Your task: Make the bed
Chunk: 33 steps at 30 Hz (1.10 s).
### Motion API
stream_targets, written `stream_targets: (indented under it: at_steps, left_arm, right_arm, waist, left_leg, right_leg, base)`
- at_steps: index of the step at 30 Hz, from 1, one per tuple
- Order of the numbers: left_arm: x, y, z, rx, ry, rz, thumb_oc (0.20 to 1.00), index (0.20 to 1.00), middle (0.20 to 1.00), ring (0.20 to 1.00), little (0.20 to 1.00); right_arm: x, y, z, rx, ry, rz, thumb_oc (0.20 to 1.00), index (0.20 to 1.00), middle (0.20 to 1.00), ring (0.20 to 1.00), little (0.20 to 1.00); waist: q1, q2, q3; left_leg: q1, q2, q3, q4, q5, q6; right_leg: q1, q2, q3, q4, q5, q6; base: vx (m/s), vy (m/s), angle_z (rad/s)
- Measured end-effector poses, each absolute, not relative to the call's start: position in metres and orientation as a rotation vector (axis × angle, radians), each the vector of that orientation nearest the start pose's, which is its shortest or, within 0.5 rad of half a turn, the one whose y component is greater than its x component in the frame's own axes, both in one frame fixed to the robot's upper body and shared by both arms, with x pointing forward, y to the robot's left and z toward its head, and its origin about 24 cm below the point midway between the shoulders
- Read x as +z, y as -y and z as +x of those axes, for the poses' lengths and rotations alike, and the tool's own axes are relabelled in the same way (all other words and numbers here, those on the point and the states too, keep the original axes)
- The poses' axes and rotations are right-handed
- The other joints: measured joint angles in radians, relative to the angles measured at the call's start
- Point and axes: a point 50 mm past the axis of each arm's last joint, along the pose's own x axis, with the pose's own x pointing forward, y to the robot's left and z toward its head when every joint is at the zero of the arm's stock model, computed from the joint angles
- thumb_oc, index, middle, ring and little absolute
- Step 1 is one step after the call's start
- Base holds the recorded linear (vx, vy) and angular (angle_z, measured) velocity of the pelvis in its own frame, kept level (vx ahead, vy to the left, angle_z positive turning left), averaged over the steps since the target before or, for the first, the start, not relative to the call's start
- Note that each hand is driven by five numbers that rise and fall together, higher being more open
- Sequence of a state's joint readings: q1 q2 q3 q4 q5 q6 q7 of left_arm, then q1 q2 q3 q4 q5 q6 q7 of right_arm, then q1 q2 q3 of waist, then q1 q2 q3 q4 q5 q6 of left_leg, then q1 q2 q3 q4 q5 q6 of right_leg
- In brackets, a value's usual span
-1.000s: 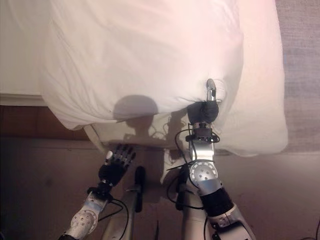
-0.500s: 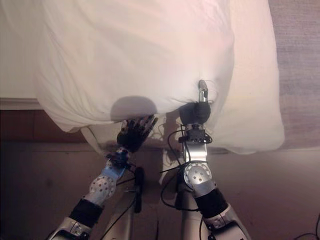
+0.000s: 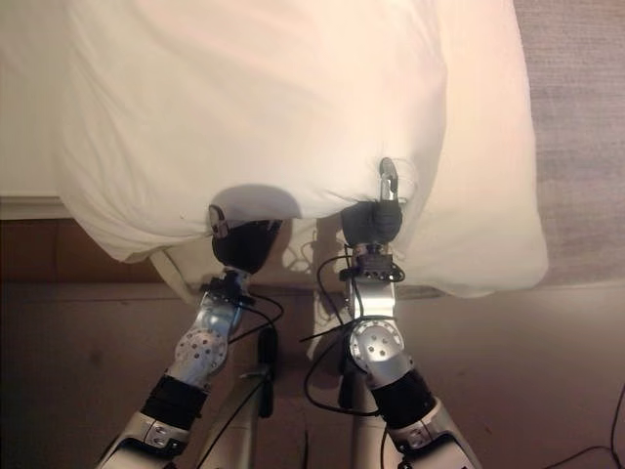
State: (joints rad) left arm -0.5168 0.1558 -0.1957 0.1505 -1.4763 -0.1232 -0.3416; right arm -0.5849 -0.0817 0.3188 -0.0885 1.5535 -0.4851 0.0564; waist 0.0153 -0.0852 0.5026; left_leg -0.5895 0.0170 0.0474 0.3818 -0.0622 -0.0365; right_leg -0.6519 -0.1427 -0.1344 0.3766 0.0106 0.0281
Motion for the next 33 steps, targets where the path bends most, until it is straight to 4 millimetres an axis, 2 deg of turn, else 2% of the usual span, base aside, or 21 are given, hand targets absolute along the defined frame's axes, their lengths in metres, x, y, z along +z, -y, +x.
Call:
stream_targets:
  at_steps: [7, 11, 17, 24, 29, 33]
  left_arm:
    - [0.171, -0.114, 0.323, -0.631, 0.499, -1.273, 1.000, 1.000, 1.000, 1.000, 1.000]
    - [0.176, -0.128, 0.331, -0.460, 0.511, -1.273, 1.000, 1.000, 1.000, 1.000, 1.000]
    - [0.192, -0.153, 0.354, -0.206, 0.523, -1.282, 1.000, 1.000, 1.000, 1.000, 1.000]
    - [0.191, -0.169, 0.358, -0.032, 0.506, -1.308, 1.000, 1.000, 1.000, 1.000, 1.000]
    - [0.198, -0.185, 0.357, 0.100, 0.538, -1.285, 1.000, 1.000, 1.000, 1.000, 1.000]
    - [0.200, -0.194, 0.354, 0.193, 0.552, -1.332, 1.000, 1.000, 1.000, 1.000, 1.000]
  right_arm:
    - [0.219, 0.082, 0.301, 0.557, 0.561, 1.489, 0.200, 0.200, 0.200, 0.200, 0.200]
    - [0.218, 0.080, 0.301, 0.570, 0.548, 1.472, 0.200, 0.200, 0.200, 0.200, 0.200]
    - [0.215, 0.070, 0.299, 0.587, 0.498, 1.465, 0.200, 0.200, 0.200, 0.200, 0.200]
    - [0.212, 0.068, 0.299, 0.575, 0.458, 1.459, 0.200, 0.200, 0.200, 0.200, 0.200]
    - [0.210, 0.065, 0.300, 0.563, 0.418, 1.457, 0.200, 0.200, 0.200, 0.200, 0.200]
    - [0.208, 0.063, 0.299, 0.565, 0.393, 1.452, 0.200, 0.200, 0.200, 0.200, 0.200]
  waist:
    - [0.001, 0.000, 0.000]
    - [-0.001, 0.000, 0.000]
    - [-0.002, 0.000, 0.000]
    - [-0.003, 0.000, 0.000]
    - [-0.002, 0.000, 0.000]
    - [-0.002, 0.000, 0.000]
  left_leg:
    - [-0.003, 0.000, 0.001, 0.000, -0.001, 0.000]
    - [-0.005, 0.000, 0.003, 0.001, -0.001, 0.000]
    - [-0.010, 0.002, 0.004, 0.016, -0.006, 0.001]
    - [-0.016, 0.002, 0.004, 0.026, -0.007, 0.000]
    - [-0.016, 0.003, 0.005, 0.028, -0.007, 0.000]
    - [-0.016, 0.005, 0.005, 0.028, -0.007, 0.000]
  right_leg:
    - [-0.003, 0.000, 0.001, -0.003, 0.000, 0.001]
    - [-0.008, 0.000, 0.003, 0.001, 0.000, 0.000]
    - [-0.009, 0.000, 0.005, 0.007, 0.000, 0.000]
    - [-0.015, 0.000, 0.008, 0.014, 0.001, 0.000]
    - [-0.015, 0.001, 0.008, 0.016, 0.001, -0.001]
    - [-0.016, 0.001, 0.008, 0.016, 0.001, -0.001]
  base:
    - [0.00, 0.000, 0.00]
    - [0.00, 0.000, 0.00]
    - [0.00, 0.000, 0.00]
    - [0.00, 0.000, 0.00]
    - [0.00, 0.000, 0.00]
    - [0.00, 0.000, 0.00]
